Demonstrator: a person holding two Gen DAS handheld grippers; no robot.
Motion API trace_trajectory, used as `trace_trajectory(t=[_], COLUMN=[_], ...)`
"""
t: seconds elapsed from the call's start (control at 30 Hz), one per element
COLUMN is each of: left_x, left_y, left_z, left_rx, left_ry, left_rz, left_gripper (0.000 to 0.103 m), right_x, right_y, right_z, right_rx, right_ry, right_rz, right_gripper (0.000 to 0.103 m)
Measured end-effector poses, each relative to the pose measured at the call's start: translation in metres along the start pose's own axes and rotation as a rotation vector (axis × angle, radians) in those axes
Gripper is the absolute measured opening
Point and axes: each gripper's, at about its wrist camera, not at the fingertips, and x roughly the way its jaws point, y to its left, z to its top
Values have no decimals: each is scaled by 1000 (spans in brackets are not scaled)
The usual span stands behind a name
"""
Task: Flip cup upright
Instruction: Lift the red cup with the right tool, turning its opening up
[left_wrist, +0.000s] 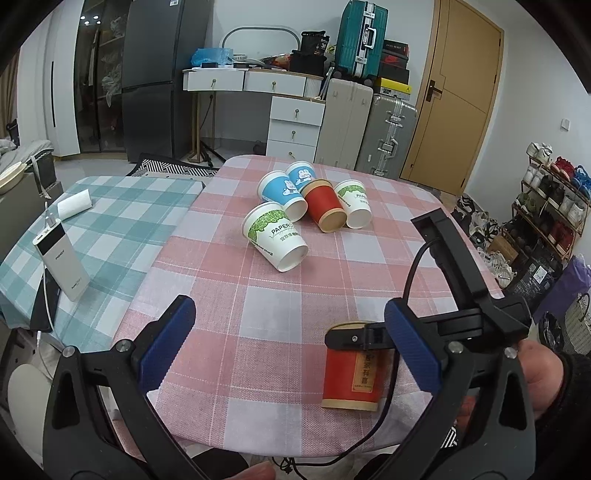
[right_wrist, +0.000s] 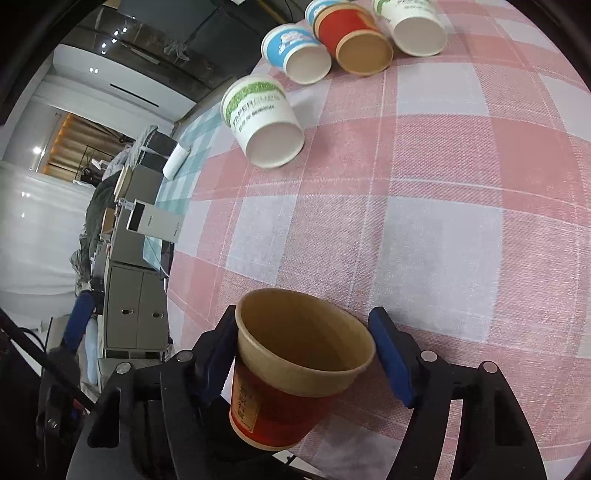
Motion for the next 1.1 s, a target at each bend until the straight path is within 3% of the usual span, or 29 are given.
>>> trace_trajectory(t=[0.27, 0.43, 0.63, 0.8, 1.1], left_x=[17, 34, 61, 92, 154], left_y=[1, -6, -29, -57, -96], left_z=[-2, 0, 12, 28, 56], left_rx=[-13, -19, 2, 32, 62], left_ry=[51, 90, 108, 124, 151], left_rz=[12, 5, -27, -44, -46], left_gripper=[102, 102, 102, 102, 102], right_x=[-55, -91, -118, -123, -89], right_y=[-26, -49, -59, -56, -45], right_z=[-2, 0, 6, 11, 17], right_rx=[-26, -35, -125, -279, -492], right_ry=[-176, -307, -475, -637, -667], right_rz=[37, 13, -108, -271, -465], right_gripper=[71, 71, 71, 71, 71])
